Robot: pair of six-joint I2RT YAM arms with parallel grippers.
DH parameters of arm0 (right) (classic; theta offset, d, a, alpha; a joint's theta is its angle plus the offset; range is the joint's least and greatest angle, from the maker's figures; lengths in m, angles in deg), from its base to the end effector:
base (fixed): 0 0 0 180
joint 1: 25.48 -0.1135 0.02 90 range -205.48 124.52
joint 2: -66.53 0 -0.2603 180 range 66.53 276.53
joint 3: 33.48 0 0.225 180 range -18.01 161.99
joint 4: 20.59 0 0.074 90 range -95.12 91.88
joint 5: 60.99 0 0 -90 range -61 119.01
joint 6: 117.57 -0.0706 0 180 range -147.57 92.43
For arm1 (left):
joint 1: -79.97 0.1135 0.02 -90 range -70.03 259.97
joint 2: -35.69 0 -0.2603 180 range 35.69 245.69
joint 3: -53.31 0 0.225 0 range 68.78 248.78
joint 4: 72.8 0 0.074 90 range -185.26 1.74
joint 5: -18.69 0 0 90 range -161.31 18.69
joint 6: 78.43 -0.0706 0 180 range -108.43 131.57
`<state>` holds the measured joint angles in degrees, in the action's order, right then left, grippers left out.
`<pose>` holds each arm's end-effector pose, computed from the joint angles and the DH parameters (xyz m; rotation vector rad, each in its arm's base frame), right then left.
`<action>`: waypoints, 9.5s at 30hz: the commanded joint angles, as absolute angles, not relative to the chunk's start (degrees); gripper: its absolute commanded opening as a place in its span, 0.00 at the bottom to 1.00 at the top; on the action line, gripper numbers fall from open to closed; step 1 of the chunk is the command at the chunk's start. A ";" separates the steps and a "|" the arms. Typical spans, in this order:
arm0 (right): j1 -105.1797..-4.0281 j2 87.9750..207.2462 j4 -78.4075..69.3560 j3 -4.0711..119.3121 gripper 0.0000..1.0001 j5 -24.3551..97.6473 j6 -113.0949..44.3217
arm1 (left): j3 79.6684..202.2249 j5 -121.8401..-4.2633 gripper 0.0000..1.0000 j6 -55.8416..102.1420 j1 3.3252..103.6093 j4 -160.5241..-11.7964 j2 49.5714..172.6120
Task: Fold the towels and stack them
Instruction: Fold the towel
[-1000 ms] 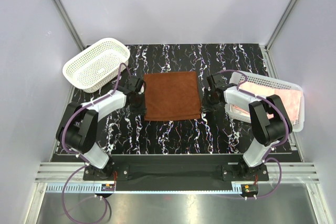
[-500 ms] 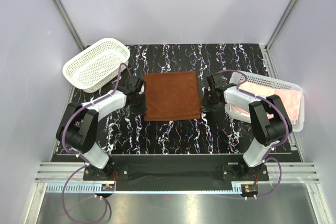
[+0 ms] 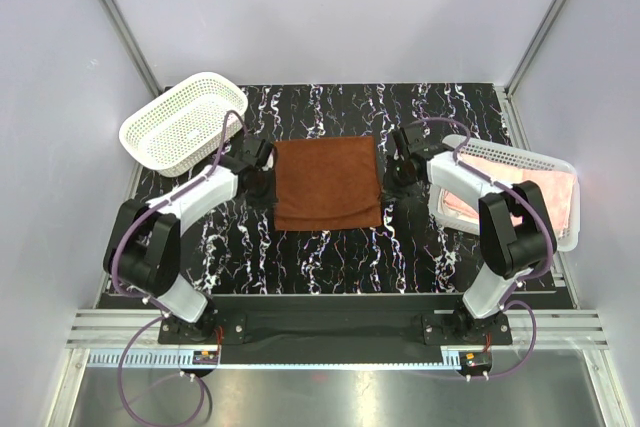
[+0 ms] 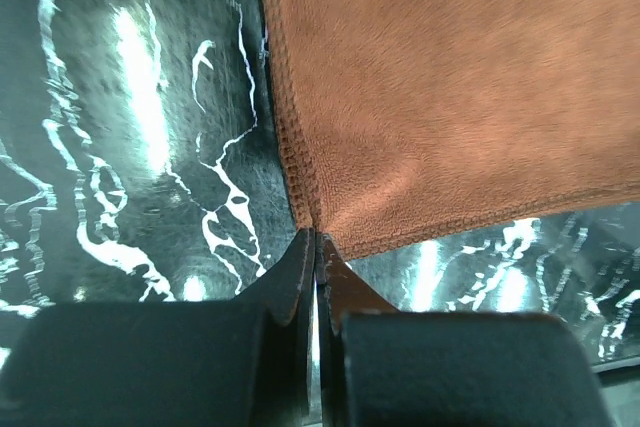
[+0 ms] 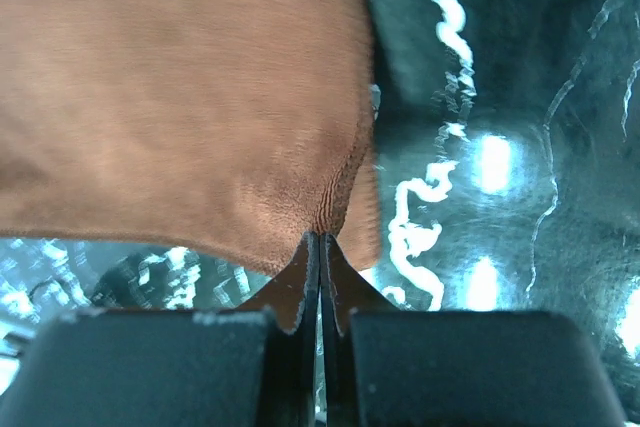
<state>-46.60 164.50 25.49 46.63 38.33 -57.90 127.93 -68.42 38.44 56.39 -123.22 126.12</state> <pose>0.3069 0.1308 0.1732 0.1698 2.7572 0.4802 0.2705 -0.1219 0.1802 -0.0648 2.7701 -0.3117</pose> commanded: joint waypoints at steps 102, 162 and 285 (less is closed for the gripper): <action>-38.58 198.45 46.38 95.53 0.52 56.07 -7.01 | 175.47 -50.66 0.52 -4.24 69.86 -135.55 161.19; -34.27 202.33 44.63 106.97 0.00 69.70 2.75 | 189.80 -43.19 0.00 -7.77 72.06 -138.19 166.91; -46.04 155.79 25.81 45.00 0.28 46.41 -34.41 | 129.16 -55.41 0.32 21.84 55.97 -120.71 122.43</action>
<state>-45.73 150.21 24.35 41.86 48.32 -25.27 130.58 -59.70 16.32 56.28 -126.85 123.45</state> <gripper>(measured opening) 0.291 0.322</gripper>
